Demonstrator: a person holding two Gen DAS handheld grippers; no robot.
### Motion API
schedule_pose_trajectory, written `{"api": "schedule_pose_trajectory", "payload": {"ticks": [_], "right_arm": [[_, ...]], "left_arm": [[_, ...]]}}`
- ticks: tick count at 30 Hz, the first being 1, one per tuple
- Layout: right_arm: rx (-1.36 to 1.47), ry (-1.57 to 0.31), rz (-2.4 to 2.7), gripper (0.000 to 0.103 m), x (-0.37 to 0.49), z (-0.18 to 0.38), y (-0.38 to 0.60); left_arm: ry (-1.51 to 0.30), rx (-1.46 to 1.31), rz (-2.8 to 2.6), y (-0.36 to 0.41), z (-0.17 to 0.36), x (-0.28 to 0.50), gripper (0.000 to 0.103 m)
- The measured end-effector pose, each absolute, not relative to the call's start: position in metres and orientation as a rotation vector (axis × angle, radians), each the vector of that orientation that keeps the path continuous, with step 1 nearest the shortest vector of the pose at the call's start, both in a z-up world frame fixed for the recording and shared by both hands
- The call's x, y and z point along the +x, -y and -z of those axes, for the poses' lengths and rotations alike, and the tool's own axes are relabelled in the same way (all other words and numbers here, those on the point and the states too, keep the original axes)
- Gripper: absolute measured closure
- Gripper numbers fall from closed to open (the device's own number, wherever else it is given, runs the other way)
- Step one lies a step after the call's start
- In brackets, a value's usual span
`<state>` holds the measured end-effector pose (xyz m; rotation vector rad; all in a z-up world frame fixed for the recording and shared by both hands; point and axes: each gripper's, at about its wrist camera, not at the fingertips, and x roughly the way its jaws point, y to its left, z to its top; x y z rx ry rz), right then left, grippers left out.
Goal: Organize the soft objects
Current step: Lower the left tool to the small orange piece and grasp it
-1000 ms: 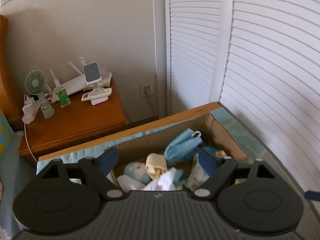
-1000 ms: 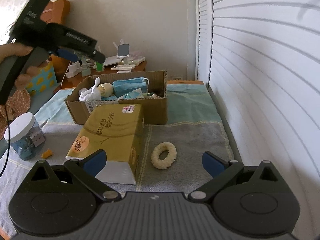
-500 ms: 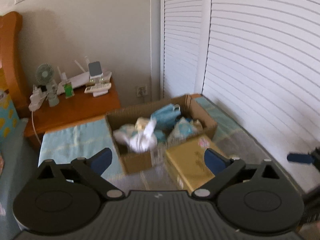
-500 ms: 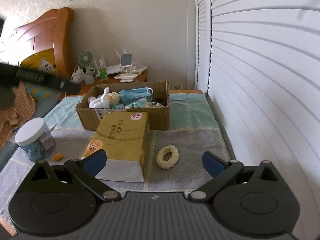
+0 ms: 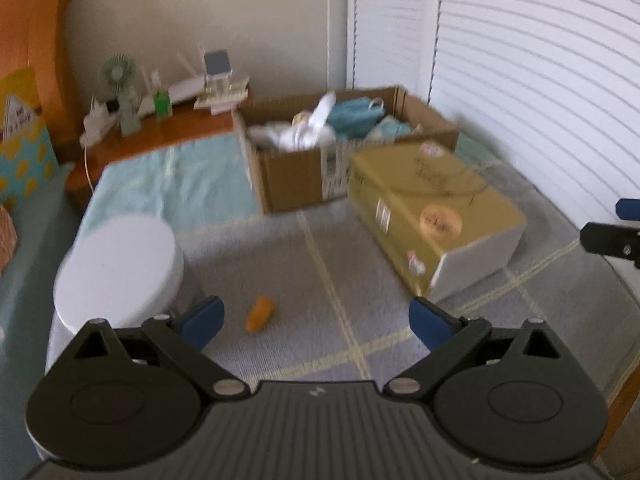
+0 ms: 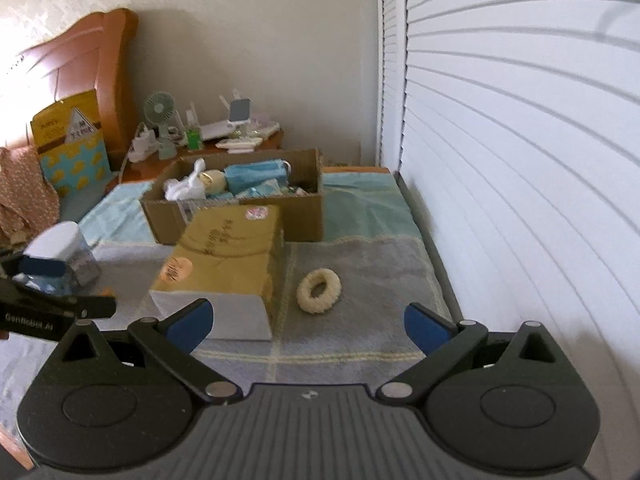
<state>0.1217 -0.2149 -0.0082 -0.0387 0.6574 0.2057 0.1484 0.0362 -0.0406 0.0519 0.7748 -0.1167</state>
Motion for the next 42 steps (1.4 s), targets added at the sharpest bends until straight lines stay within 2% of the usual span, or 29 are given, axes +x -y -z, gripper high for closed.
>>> {"api": "schedule_pose_trajectory", "payload": {"ticks": [15, 31, 34, 36, 37, 39, 42], "right_arm": [[-0.066, -0.727, -0.161, 0.000, 0.139, 0.034, 0.219], [-0.059, -0.751, -0.146, 0.000, 0.148, 0.042, 0.223], [-0.066, -0.755, -0.149, 0.000, 0.149, 0.044, 0.221], [-0.069, -0.758, -0.154, 0.000, 0.149, 0.045, 0.220], [-0.071, -0.758, -0.154, 0.000, 0.149, 0.045, 0.220], [-0.073, -0.757, -0.156, 0.000, 0.149, 0.045, 0.219], [-0.074, -0.757, -0.158, 0.000, 0.150, 0.045, 0.220]], "left_arm": [[-0.831, -0.094, 0.119, -0.043, 0.068, 0.158, 0.005], [-0.816, -0.099, 0.042, -0.045, 0.074, 0.178, 0.005], [-0.803, -0.086, 0.010, -0.044, 0.075, 0.178, 0.010], [-0.792, -0.055, -0.016, -0.041, 0.076, 0.176, 0.021], [-0.786, -0.043, -0.025, -0.040, 0.076, 0.176, 0.023], [-0.776, -0.050, -0.030, -0.040, 0.074, 0.175, 0.034], [-0.758, -0.057, -0.046, -0.041, 0.074, 0.176, 0.046]]}}
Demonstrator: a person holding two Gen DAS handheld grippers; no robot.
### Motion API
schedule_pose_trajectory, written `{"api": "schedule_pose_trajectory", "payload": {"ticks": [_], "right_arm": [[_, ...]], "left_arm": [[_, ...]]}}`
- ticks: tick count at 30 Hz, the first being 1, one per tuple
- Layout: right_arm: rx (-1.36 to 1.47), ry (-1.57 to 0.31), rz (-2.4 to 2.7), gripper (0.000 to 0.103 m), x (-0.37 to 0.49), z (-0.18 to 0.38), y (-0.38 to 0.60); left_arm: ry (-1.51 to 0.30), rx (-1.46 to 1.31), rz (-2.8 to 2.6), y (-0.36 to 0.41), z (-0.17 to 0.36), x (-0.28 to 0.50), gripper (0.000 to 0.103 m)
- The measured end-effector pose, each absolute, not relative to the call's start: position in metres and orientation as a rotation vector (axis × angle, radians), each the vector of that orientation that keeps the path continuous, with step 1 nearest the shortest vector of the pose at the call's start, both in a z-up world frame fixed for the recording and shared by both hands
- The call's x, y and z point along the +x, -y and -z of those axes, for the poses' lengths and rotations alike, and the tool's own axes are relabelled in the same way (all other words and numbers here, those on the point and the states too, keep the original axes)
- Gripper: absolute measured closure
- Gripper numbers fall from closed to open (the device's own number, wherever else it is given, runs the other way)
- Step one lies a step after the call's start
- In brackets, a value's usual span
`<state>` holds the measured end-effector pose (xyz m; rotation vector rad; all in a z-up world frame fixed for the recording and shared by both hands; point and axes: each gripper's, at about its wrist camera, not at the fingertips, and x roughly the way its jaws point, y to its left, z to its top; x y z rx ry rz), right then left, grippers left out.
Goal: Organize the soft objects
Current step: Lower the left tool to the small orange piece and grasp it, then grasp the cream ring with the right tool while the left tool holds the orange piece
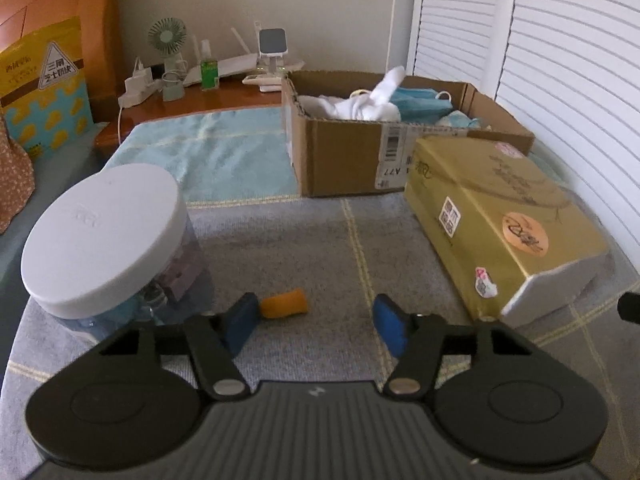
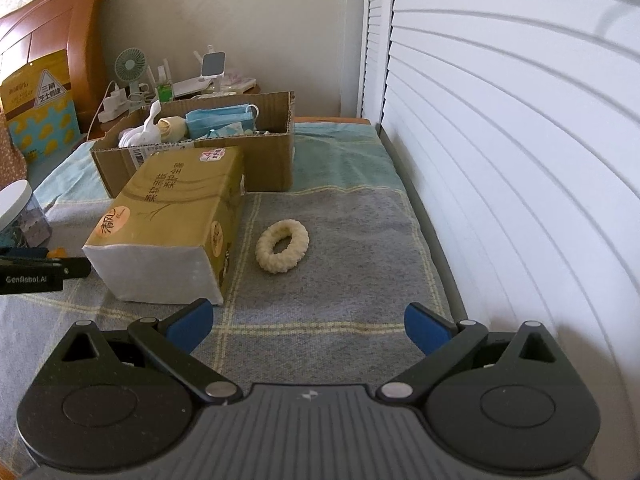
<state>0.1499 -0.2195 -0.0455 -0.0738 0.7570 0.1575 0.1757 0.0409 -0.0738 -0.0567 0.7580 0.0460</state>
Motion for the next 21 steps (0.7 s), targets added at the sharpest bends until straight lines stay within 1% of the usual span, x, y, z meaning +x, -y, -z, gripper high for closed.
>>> {"api": "schedule_pose_trajectory", "payload": {"ticks": [1, 3, 6, 9, 12, 15, 17, 18, 20, 21], "right_arm": [[-0.073, -0.757, -0.157, 0.000, 0.150, 0.045, 0.219], [-0.076, -0.755, -0.157, 0.000, 0.150, 0.045, 0.219], [-0.086, -0.753, -0.156, 0.000, 0.150, 0.046, 0.219], [-0.094, -0.747, -0.150, 0.001, 0.152, 0.047, 0.219], [-0.106, -0.733, -0.142, 0.003, 0.155, 0.046, 0.220], [-0.099, -0.733, -0.142, 0.012, 0.162, 0.046, 0.223], [-0.090, -0.742, -0.153, 0.022, 0.168, 0.048, 0.223], [-0.089, -0.741, -0.158, 0.024, 0.171, 0.048, 0.223], [-0.092, -0.739, -0.172, 0.032, 0.177, 0.049, 0.221], [-0.087, -0.739, -0.176, 0.034, 0.181, 0.049, 0.221]], "left_arm": [[-0.752, -0.058, -0.052, -0.041, 0.074, 0.176, 0.049], [-0.739, -0.058, -0.053, -0.041, 0.074, 0.177, 0.062], [-0.729, -0.059, -0.051, -0.041, 0.074, 0.178, 0.070], [-0.724, -0.063, -0.048, -0.042, 0.075, 0.179, 0.075], [-0.725, -0.060, -0.040, -0.043, 0.075, 0.181, 0.076], [-0.727, -0.056, -0.036, -0.042, 0.075, 0.181, 0.076], [-0.728, -0.056, -0.034, -0.042, 0.075, 0.181, 0.076], [-0.728, -0.059, -0.034, -0.043, 0.075, 0.182, 0.076], [-0.729, -0.063, -0.032, -0.043, 0.075, 0.182, 0.076], [-0.728, -0.063, -0.030, -0.043, 0.075, 0.182, 0.076]]}}
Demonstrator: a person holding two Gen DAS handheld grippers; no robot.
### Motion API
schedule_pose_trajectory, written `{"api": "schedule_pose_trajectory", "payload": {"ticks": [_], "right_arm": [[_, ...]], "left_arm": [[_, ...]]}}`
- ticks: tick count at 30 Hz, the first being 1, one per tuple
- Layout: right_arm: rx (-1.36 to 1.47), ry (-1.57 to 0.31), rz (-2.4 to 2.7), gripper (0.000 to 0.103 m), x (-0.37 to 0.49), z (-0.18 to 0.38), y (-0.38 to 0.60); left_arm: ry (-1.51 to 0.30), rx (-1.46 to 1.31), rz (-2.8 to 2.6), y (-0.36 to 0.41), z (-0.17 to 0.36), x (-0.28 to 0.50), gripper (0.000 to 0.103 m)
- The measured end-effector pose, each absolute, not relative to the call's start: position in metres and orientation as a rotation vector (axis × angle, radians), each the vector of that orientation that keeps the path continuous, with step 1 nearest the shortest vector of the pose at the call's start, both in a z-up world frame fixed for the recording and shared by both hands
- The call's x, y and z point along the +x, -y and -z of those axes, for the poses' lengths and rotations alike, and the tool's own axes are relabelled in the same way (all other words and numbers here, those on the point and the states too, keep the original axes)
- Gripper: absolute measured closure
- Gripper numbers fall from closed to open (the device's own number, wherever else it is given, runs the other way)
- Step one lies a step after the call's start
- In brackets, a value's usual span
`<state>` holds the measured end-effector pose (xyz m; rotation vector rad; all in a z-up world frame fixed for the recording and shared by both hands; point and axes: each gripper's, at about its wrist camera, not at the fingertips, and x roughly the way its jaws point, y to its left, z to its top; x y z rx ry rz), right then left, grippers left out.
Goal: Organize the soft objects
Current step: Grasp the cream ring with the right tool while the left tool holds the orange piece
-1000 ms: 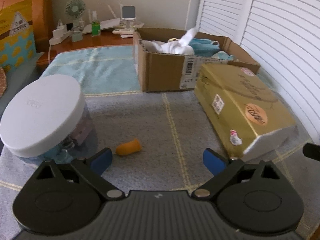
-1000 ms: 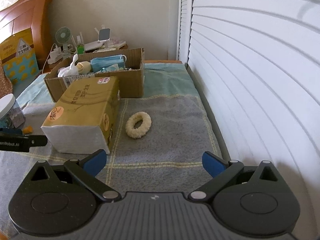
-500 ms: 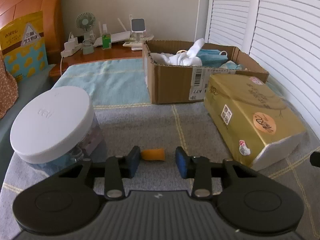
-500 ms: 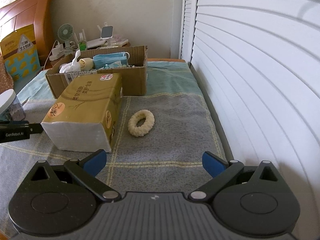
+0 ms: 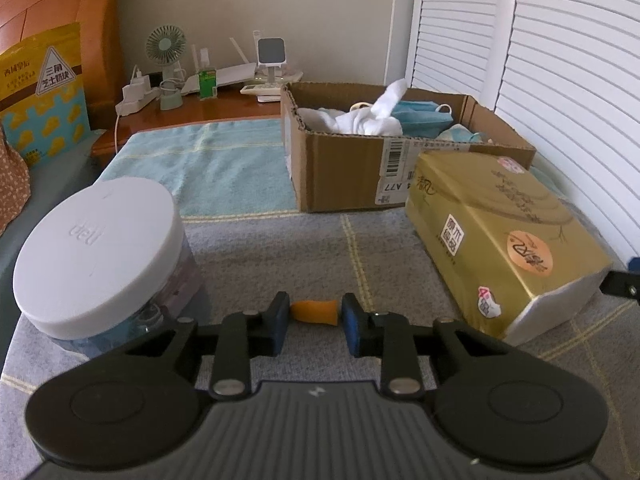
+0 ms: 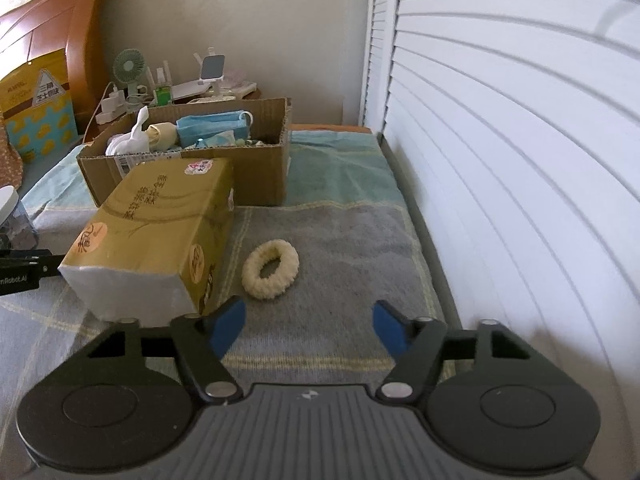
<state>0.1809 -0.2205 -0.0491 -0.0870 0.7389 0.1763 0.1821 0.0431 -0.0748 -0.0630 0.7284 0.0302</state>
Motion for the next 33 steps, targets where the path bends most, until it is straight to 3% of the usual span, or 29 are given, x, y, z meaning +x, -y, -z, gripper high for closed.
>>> {"api": "schedule_pose_trajectory", "payload": {"ticks": [9, 11, 16, 19, 30, 33], "right_arm": [[-0.060, -0.738, -0.220, 0.061, 0.216, 0.052, 0.217], [-0.060, -0.754, -0.236, 0.073, 0.220, 0.055, 0.215], [-0.102, -0.763, -0.229, 0.075, 0.220, 0.062, 0.208], [-0.105, -0.752, -0.224, 0.089, 0.218, 0.059, 0.208], [-0.144, -0.750, -0.139, 0.087, 0.207, 0.050, 0.219], [-0.120, -0.754, -0.128, 0.077, 0.206, 0.050, 0.223]], "left_arm": [[-0.730, -0.068, -0.022, -0.044, 0.075, 0.184, 0.076], [-0.730, -0.067, -0.023, -0.043, 0.075, 0.185, 0.076], [-0.730, -0.069, -0.020, -0.043, 0.075, 0.186, 0.076], [-0.730, -0.068, -0.019, -0.042, 0.075, 0.186, 0.076], [-0.730, -0.069, -0.012, -0.042, 0.075, 0.186, 0.076], [-0.731, -0.073, -0.011, -0.042, 0.075, 0.186, 0.076]]}}
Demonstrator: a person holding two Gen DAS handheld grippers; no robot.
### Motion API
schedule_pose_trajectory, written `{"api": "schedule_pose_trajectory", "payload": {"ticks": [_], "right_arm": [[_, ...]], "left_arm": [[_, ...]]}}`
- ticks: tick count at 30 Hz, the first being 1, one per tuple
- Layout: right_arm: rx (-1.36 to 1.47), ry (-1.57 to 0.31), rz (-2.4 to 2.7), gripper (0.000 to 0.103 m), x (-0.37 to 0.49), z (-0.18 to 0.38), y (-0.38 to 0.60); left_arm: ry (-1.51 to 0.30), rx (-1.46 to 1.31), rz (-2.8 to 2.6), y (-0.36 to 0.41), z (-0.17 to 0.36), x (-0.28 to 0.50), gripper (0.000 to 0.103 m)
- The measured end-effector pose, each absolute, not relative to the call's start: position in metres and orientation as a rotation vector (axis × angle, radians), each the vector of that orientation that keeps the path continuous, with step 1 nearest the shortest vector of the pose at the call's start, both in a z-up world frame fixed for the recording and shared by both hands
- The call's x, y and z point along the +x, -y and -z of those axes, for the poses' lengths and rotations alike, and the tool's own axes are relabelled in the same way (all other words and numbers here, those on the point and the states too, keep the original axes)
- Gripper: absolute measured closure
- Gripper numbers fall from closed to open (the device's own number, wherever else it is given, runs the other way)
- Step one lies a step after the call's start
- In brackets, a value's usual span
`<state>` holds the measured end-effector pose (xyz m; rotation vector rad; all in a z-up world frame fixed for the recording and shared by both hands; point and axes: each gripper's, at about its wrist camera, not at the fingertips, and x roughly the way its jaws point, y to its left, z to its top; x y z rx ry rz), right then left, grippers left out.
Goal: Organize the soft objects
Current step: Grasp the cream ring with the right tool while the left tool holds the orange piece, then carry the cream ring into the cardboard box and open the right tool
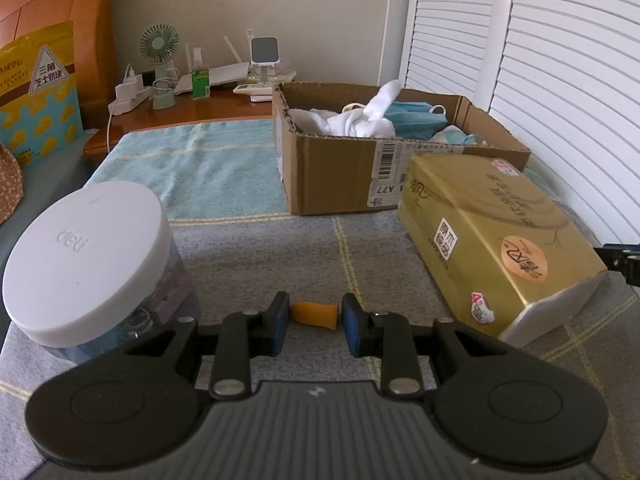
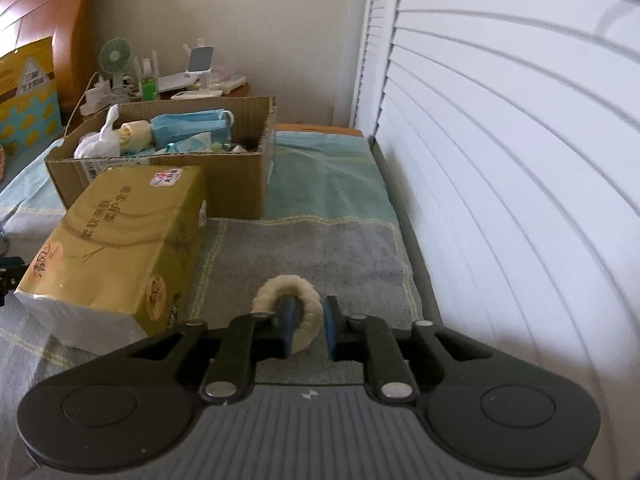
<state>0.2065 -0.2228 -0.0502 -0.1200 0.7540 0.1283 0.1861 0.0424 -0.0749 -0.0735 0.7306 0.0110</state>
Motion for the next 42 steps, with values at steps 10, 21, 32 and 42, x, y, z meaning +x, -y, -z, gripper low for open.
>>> {"api": "schedule_pose_trajectory", "payload": {"ticks": [10, 21, 32, 42], "right_arm": [[-0.095, -0.733, -0.169, 0.042, 0.198, 0.050, 0.219], [-0.162, -0.720, -0.237, 0.045, 0.201, 0.055, 0.209], [-0.185, -0.718, -0.248, 0.070, 0.202, 0.058, 0.206], [-0.180, -0.692, -0.221, 0.071, 0.191, 0.043, 0.211]], "left_arm": [[-0.733, -0.083, -0.009, -0.044, 0.074, 0.186, 0.076], [-0.733, -0.084, -0.009, -0.043, 0.074, 0.186, 0.076], [-0.734, -0.078, -0.009, -0.043, 0.074, 0.187, 0.078], [-0.731, -0.073, 0.026, -0.048, 0.067, 0.186, 0.080]]}}
